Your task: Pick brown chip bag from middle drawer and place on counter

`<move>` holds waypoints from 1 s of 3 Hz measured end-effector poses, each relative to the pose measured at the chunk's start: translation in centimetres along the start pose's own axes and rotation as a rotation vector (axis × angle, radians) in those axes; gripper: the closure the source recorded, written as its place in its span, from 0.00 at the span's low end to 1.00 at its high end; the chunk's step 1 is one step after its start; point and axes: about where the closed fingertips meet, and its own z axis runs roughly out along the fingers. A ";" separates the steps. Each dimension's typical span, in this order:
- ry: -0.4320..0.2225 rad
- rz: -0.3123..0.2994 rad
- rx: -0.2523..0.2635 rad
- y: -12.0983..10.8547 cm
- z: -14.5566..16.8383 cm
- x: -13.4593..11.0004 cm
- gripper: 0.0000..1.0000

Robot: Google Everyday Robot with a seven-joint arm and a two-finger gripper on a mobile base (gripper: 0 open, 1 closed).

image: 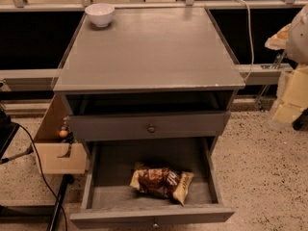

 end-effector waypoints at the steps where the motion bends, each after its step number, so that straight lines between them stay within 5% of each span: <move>1: 0.000 0.000 0.000 0.0 0.0 0.0 0.00; 3: -0.021 -0.024 -0.036 1.5 3.7 -0.1 0.00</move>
Offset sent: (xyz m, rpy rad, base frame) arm 0.0009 0.0050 -0.0321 0.0003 0.0374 0.0198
